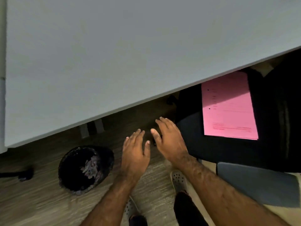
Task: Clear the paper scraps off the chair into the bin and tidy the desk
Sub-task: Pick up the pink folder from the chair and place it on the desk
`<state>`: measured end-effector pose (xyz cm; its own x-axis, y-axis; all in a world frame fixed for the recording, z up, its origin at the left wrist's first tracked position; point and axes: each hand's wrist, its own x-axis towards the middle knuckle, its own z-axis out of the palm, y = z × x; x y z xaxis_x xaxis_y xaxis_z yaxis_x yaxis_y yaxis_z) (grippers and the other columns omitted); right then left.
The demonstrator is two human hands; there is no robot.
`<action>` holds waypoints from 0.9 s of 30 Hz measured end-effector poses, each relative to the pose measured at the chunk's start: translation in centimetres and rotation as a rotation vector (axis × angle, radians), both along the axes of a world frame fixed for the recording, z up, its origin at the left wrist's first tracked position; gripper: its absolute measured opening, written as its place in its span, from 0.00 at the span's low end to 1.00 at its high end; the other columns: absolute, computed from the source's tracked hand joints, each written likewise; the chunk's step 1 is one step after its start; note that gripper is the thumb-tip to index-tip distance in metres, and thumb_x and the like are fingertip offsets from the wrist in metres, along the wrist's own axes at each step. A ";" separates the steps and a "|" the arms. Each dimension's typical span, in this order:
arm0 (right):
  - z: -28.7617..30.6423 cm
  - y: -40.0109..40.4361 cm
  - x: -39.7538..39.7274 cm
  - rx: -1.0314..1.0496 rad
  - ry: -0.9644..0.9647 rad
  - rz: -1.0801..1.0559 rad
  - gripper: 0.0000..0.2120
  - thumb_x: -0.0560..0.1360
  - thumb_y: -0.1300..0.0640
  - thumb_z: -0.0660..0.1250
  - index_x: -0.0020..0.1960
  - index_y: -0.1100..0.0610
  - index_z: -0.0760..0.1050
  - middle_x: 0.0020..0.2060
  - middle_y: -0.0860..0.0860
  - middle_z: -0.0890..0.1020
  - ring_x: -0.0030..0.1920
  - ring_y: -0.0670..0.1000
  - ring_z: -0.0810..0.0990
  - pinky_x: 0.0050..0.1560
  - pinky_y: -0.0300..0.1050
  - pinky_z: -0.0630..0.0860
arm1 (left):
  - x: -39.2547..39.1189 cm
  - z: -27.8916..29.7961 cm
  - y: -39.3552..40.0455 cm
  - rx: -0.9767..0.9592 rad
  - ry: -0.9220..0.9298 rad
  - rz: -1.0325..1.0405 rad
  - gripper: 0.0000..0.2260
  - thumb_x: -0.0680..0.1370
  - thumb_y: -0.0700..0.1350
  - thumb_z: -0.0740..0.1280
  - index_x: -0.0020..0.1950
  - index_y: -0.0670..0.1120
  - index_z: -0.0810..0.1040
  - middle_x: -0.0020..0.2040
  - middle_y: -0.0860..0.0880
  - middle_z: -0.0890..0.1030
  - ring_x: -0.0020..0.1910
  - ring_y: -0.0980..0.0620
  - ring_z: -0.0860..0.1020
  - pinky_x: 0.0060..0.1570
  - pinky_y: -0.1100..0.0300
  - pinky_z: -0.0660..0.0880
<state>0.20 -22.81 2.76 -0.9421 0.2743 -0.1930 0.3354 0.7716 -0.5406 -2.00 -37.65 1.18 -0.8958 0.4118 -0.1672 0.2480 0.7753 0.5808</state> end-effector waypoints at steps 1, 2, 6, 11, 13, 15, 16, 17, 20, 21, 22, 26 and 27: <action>0.6 2.3 0.9 -0.006 0.005 -0.047 0.27 0.80 0.41 0.52 0.73 0.55 0.65 0.73 0.53 0.67 0.75 0.53 0.60 0.75 0.51 0.58 | 0.5 0.8 2.5 0.034 -0.035 -0.034 0.22 0.80 0.52 0.58 0.72 0.44 0.68 0.72 0.47 0.71 0.72 0.51 0.67 0.73 0.57 0.56; 1.1 4.6 1.8 -0.013 0.006 -0.095 0.27 0.80 0.42 0.53 0.73 0.56 0.66 0.73 0.54 0.68 0.75 0.53 0.61 0.75 0.52 0.59 | 0.9 1.6 4.8 0.063 -0.082 -0.061 0.22 0.81 0.50 0.60 0.73 0.45 0.67 0.73 0.47 0.70 0.72 0.52 0.66 0.71 0.59 0.58; 2.2 12.9 5.5 -0.016 -0.031 -0.260 0.27 0.79 0.46 0.57 0.72 0.59 0.66 0.71 0.57 0.70 0.73 0.56 0.65 0.73 0.52 0.62 | 2.4 3.5 13.6 0.128 -0.256 -0.101 0.25 0.80 0.47 0.63 0.76 0.45 0.62 0.74 0.47 0.67 0.73 0.51 0.65 0.71 0.61 0.62; 0.2 22.7 8.7 -0.125 -0.138 -0.532 0.25 0.78 0.53 0.64 0.72 0.61 0.65 0.70 0.57 0.70 0.71 0.57 0.67 0.69 0.51 0.65 | 2.5 2.2 22.2 0.052 -0.540 -0.015 0.30 0.78 0.48 0.66 0.77 0.48 0.58 0.74 0.45 0.68 0.71 0.46 0.69 0.69 0.51 0.68; -1.3 26.5 10.0 -0.144 -0.197 -0.698 0.27 0.76 0.53 0.66 0.72 0.61 0.64 0.71 0.58 0.68 0.71 0.59 0.67 0.69 0.54 0.67 | 2.3 1.2 24.7 0.030 -0.649 0.048 0.32 0.77 0.49 0.67 0.78 0.47 0.56 0.73 0.43 0.69 0.70 0.45 0.71 0.69 0.50 0.69; -2.8 29.5 11.3 -0.158 -0.293 -0.833 0.31 0.74 0.52 0.69 0.73 0.60 0.63 0.72 0.60 0.67 0.70 0.62 0.67 0.67 0.58 0.70 | 2.2 0.2 26.5 0.004 -0.701 0.104 0.34 0.77 0.48 0.67 0.78 0.46 0.54 0.73 0.42 0.70 0.69 0.44 0.71 0.68 0.50 0.69; -3.6 30.6 11.9 -0.189 -0.344 -0.878 0.33 0.73 0.51 0.70 0.73 0.60 0.63 0.70 0.60 0.69 0.68 0.63 0.69 0.64 0.58 0.72 | 2.2 -0.3 27.3 -0.007 -0.703 0.125 0.34 0.77 0.47 0.67 0.78 0.46 0.54 0.72 0.41 0.70 0.68 0.44 0.72 0.67 0.50 0.69; -4.5 31.5 12.4 -0.230 -0.381 -0.910 0.33 0.72 0.51 0.71 0.72 0.60 0.63 0.68 0.61 0.71 0.66 0.63 0.72 0.62 0.57 0.74 | 2.2 -0.7 27.9 -0.018 -0.691 0.147 0.33 0.78 0.46 0.67 0.78 0.47 0.53 0.71 0.41 0.71 0.67 0.43 0.73 0.67 0.49 0.70; -5.8 32.4 13.3 -0.288 -0.445 -0.967 0.33 0.73 0.53 0.71 0.73 0.59 0.61 0.66 0.61 0.73 0.63 0.62 0.74 0.58 0.58 0.77 | 1.9 -1.3 29.1 -0.019 -0.646 0.218 0.32 0.78 0.43 0.65 0.78 0.50 0.53 0.67 0.41 0.75 0.63 0.43 0.76 0.63 0.46 0.74; -6.2 32.3 13.6 -0.269 -0.448 -0.977 0.33 0.73 0.53 0.71 0.74 0.58 0.61 0.67 0.60 0.71 0.64 0.62 0.73 0.59 0.58 0.77 | 1.9 -1.2 29.3 -0.010 -0.649 0.236 0.32 0.79 0.42 0.65 0.78 0.51 0.53 0.66 0.42 0.76 0.62 0.43 0.77 0.62 0.46 0.75; -6.4 32.1 13.9 -0.235 -0.442 -0.982 0.33 0.72 0.54 0.72 0.73 0.58 0.63 0.67 0.60 0.69 0.65 0.62 0.72 0.59 0.58 0.76 | 1.9 -1.2 29.5 -0.001 -0.652 0.243 0.32 0.79 0.41 0.65 0.78 0.52 0.53 0.66 0.42 0.76 0.61 0.43 0.77 0.61 0.47 0.76; -6.8 31.4 14.7 -0.210 -0.380 -0.950 0.24 0.71 0.55 0.73 0.65 0.56 0.72 0.64 0.58 0.72 0.60 0.60 0.75 0.57 0.56 0.78 | 2.3 -0.3 29.6 0.057 -0.704 0.223 0.32 0.78 0.37 0.65 0.76 0.57 0.57 0.60 0.45 0.79 0.55 0.48 0.79 0.50 0.52 0.78; -6.8 31.4 15.1 -0.258 -0.379 -0.970 0.24 0.72 0.55 0.72 0.66 0.56 0.71 0.62 0.59 0.74 0.58 0.60 0.77 0.55 0.56 0.79 | 2.5 0.1 29.4 0.079 -0.715 0.222 0.30 0.78 0.37 0.65 0.75 0.58 0.59 0.58 0.47 0.79 0.53 0.49 0.80 0.47 0.54 0.79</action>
